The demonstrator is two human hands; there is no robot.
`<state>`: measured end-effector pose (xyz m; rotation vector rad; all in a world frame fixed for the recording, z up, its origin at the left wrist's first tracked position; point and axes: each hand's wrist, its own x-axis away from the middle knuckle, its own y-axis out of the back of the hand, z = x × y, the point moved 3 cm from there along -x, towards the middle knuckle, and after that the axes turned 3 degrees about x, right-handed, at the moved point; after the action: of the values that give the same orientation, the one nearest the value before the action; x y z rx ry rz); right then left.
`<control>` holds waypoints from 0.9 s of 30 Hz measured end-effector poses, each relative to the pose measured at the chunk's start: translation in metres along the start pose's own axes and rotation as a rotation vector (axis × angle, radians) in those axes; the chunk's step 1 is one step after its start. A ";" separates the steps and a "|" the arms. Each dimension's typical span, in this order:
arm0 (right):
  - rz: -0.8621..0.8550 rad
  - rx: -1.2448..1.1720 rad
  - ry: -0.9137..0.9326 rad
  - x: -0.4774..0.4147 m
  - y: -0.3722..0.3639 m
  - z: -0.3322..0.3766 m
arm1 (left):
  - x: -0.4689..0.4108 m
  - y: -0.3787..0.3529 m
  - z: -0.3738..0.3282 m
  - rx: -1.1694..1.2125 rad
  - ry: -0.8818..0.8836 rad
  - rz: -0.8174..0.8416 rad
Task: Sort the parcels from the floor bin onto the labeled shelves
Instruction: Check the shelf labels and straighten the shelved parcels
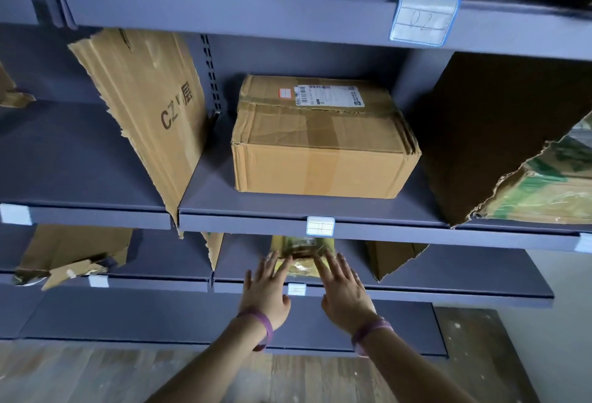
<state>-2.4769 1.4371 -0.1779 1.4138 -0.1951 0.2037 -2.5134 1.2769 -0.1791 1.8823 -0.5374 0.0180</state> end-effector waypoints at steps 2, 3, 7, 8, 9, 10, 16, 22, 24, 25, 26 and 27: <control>0.022 -0.008 -0.031 -0.010 -0.008 -0.003 | -0.009 -0.010 0.001 0.009 0.009 0.054; 0.023 -0.021 -0.043 -0.013 -0.011 -0.004 | -0.013 -0.014 0.002 0.018 0.013 0.076; 0.000 -0.053 -0.056 -0.023 -0.018 -0.005 | -0.025 -0.021 0.010 0.035 0.028 0.121; 0.002 -0.052 -0.060 -0.026 -0.018 -0.006 | -0.029 -0.022 0.012 0.038 0.031 0.122; 0.009 -0.050 -0.063 -0.029 -0.017 -0.007 | -0.032 -0.021 0.014 0.042 0.035 0.119; 0.018 -0.046 -0.067 -0.033 -0.016 -0.008 | -0.035 -0.021 0.016 0.044 0.038 0.115; 0.026 -0.024 -0.071 -0.054 -0.007 -0.009 | -0.055 -0.019 0.016 0.083 0.065 0.103; 0.039 0.007 -0.081 -0.061 -0.005 -0.008 | -0.062 -0.018 0.018 0.066 0.094 0.105; 0.045 0.010 -0.086 -0.060 -0.003 -0.009 | -0.061 -0.016 0.016 0.062 0.088 0.094; 0.052 0.005 -0.089 -0.058 -0.003 -0.009 | -0.060 -0.015 0.015 0.057 0.083 0.091; 0.061 -0.006 -0.090 -0.056 -0.002 -0.009 | -0.057 -0.014 0.014 0.055 0.081 0.091; 0.073 -0.017 -0.090 -0.052 -0.003 -0.008 | -0.054 -0.013 0.014 0.056 0.083 0.095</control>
<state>-2.5266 1.4429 -0.1951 1.4007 -0.3224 0.1987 -2.5600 1.2872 -0.2097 1.8998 -0.5739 0.1749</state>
